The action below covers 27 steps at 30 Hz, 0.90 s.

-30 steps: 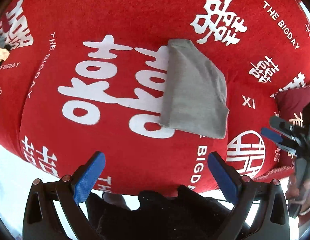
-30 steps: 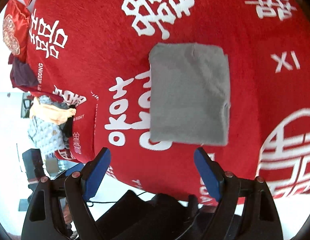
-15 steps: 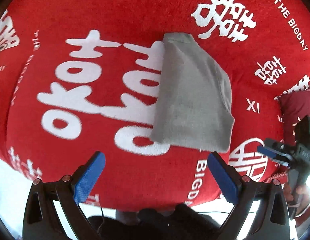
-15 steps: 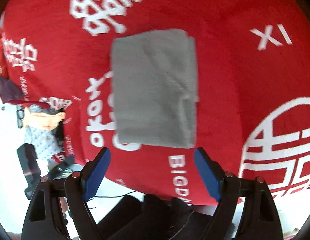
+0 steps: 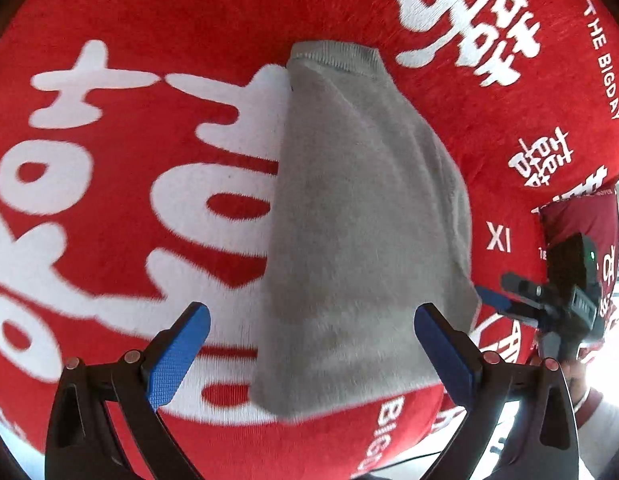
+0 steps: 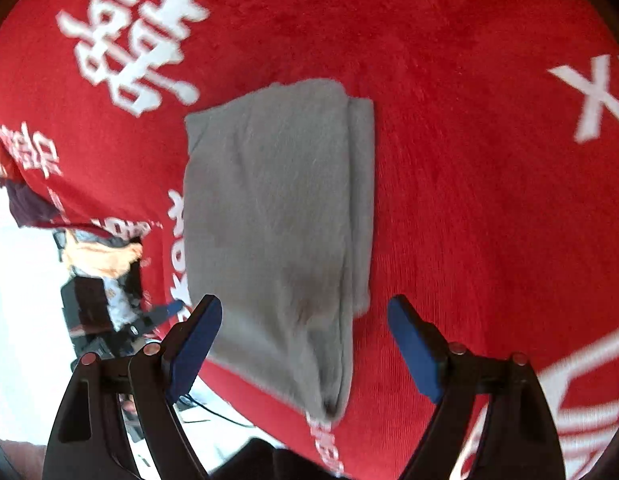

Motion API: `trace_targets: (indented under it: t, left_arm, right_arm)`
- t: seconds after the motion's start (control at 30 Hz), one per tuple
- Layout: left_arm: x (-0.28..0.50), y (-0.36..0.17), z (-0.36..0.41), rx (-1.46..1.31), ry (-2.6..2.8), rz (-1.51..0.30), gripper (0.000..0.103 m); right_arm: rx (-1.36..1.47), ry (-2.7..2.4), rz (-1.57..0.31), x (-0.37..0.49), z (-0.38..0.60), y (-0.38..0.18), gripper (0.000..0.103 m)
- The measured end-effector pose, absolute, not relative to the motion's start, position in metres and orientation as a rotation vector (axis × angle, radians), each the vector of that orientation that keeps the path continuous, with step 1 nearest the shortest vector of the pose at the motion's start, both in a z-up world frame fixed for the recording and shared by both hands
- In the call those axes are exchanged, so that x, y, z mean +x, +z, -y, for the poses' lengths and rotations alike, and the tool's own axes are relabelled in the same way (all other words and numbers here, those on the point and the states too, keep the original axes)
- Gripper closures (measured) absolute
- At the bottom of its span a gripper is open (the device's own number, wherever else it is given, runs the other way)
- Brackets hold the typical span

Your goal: Fold small clothes

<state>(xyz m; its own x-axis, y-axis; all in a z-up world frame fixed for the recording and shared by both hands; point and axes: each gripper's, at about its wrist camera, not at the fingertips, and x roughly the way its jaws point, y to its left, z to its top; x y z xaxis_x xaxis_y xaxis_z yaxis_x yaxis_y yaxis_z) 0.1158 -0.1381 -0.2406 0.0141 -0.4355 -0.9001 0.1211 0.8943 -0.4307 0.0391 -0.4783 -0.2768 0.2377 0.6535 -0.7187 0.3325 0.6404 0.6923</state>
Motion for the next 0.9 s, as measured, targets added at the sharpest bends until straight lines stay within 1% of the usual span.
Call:
trace_targets:
  t: [0.1,0.3,0.53,0.67,0.8,0.83,0.87,0.9]
  left_arm:
    - [0.123,-0.254,0.144,-0.253,-0.476,-1.499,0.001]
    - [0.131,-0.272,0.158,-0.281,-0.590,-1.528,0.001]
    - [0.132,-0.278,0.186,-0.250,-0.615,-1.529,0.001]
    - [0.135,-0.285,0.184,-0.266,-0.624,-1.529,0.001]
    - [0.138,-0.286,0.192,-0.229,-0.622,-1.504,0.001]
    - [0.138,-0.285,0.193,-0.220,-0.612,-1.496,0.002]
    - [0.138,-0.284,0.196,-0.203,-0.590,-1.487,0.010]
    - [0.138,-0.282,0.201,-0.190,-0.568,-1.479,0.012]
  right_arm:
    - [0.949,0.305,-1.333,0.056,0.487,-0.294,0.016]
    - [0.973,0.424,-1.344,0.075,0.492,-0.322,0.015]
    - [1.045,0.553,-1.275,0.097,0.489,-0.324,0.015]
    - [1.014,0.596,-1.297,0.109,0.483,-0.329,0.015]
    - [1.139,0.587,-1.237,0.109,0.494,-0.342,0.015]
    - [1.168,0.579,-1.225,0.109,0.495,-0.344,0.015]
    - [1.185,0.571,-1.222,0.110,0.493,-0.345,0.015]
    - [1.184,0.559,-1.229,0.113,0.488,-0.344,0.015]
